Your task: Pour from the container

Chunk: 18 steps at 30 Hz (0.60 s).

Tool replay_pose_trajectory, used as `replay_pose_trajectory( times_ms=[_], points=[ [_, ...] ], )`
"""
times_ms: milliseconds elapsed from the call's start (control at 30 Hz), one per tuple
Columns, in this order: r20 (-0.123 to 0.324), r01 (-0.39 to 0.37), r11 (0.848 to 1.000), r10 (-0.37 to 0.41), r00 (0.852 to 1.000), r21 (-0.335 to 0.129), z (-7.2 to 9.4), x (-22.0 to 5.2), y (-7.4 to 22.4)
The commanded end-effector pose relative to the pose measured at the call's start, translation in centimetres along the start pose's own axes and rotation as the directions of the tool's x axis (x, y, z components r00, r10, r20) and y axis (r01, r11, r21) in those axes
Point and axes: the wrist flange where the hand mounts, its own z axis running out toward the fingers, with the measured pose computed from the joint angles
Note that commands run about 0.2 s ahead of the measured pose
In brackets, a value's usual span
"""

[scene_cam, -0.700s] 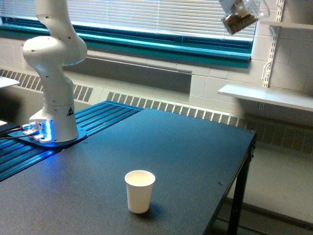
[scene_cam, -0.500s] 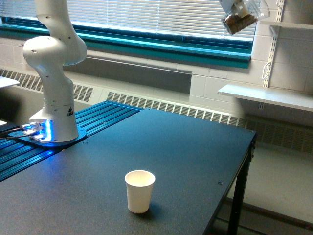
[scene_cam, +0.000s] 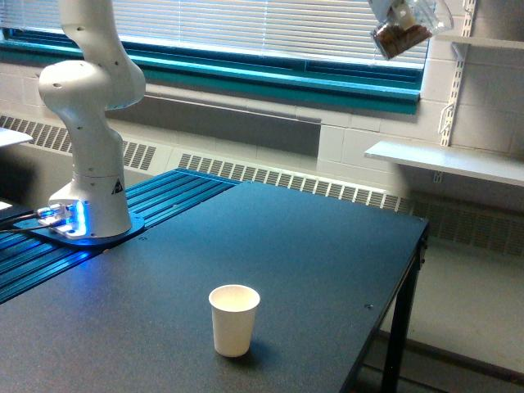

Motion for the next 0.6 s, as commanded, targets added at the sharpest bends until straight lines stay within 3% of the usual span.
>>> replay_pose_trajectory(
  times_ms=[33,600],
  points=[
    [-0.028,-0.012,1.000,0.011,1.000,-0.014,-0.5,0.2,1.6],
    [-0.060,-0.134,0.986,0.128,0.990,-0.101,0.2,0.9,9.5]
  ],
)
